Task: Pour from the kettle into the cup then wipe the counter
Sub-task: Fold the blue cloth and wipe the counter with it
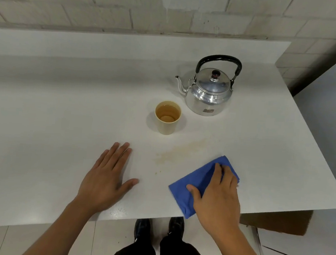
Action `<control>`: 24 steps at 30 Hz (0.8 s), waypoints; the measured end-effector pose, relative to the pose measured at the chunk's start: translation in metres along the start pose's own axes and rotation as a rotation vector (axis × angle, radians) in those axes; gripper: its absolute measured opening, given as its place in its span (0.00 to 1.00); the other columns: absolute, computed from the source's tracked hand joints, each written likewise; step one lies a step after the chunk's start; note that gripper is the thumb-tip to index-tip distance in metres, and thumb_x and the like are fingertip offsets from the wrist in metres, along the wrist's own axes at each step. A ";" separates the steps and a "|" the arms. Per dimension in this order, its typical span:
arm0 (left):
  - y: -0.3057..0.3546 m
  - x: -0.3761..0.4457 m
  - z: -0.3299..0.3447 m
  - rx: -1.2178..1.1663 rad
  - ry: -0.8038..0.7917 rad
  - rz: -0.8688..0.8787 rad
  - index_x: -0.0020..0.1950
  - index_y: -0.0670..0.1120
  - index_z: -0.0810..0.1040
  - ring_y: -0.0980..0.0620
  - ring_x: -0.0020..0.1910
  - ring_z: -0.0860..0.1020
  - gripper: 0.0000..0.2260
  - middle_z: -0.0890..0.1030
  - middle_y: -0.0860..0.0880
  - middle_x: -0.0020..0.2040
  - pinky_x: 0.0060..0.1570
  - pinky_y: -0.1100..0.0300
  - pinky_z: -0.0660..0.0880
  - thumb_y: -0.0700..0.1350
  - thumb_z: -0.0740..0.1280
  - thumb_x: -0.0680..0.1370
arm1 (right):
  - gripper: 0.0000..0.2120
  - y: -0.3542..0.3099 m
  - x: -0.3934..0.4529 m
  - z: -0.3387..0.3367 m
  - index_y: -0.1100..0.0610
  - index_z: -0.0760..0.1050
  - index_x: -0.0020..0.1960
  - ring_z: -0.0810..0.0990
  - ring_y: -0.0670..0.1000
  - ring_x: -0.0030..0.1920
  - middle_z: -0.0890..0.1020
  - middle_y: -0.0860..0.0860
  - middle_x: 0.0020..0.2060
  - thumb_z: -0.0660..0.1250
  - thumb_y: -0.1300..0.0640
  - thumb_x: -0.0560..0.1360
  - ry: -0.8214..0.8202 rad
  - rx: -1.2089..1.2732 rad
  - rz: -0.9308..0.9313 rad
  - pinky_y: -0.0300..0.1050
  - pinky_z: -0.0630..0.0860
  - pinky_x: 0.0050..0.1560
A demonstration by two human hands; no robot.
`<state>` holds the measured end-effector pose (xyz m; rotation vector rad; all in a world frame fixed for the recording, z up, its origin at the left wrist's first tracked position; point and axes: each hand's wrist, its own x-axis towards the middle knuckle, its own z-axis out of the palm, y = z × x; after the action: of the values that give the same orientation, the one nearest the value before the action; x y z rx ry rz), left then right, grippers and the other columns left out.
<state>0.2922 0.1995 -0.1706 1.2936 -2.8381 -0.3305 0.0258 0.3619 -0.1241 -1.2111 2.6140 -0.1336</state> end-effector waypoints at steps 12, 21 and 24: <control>-0.001 0.000 0.001 0.013 0.002 0.008 0.86 0.48 0.48 0.52 0.85 0.43 0.39 0.47 0.52 0.87 0.82 0.48 0.49 0.70 0.50 0.83 | 0.33 0.006 0.082 0.007 0.63 0.49 0.81 0.46 0.56 0.81 0.52 0.57 0.82 0.57 0.50 0.84 0.041 0.241 -0.038 0.54 0.43 0.80; -0.001 0.001 0.001 0.002 -0.001 0.020 0.86 0.48 0.47 0.52 0.85 0.42 0.39 0.46 0.52 0.87 0.82 0.49 0.48 0.70 0.49 0.83 | 0.27 0.006 0.065 0.021 0.53 0.51 0.81 0.45 0.43 0.80 0.52 0.44 0.80 0.55 0.52 0.85 -0.040 0.217 -0.530 0.45 0.45 0.80; -0.003 0.001 -0.001 -0.013 -0.009 0.029 0.86 0.49 0.45 0.53 0.85 0.41 0.40 0.44 0.53 0.87 0.82 0.49 0.47 0.71 0.50 0.82 | 0.26 0.033 0.044 0.018 0.51 0.57 0.79 0.49 0.39 0.79 0.55 0.39 0.78 0.60 0.56 0.84 -0.086 0.273 -0.633 0.38 0.47 0.78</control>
<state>0.2940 0.1971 -0.1706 1.2512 -2.8540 -0.3555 -0.0208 0.3498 -0.1565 -1.8316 1.9684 -0.5194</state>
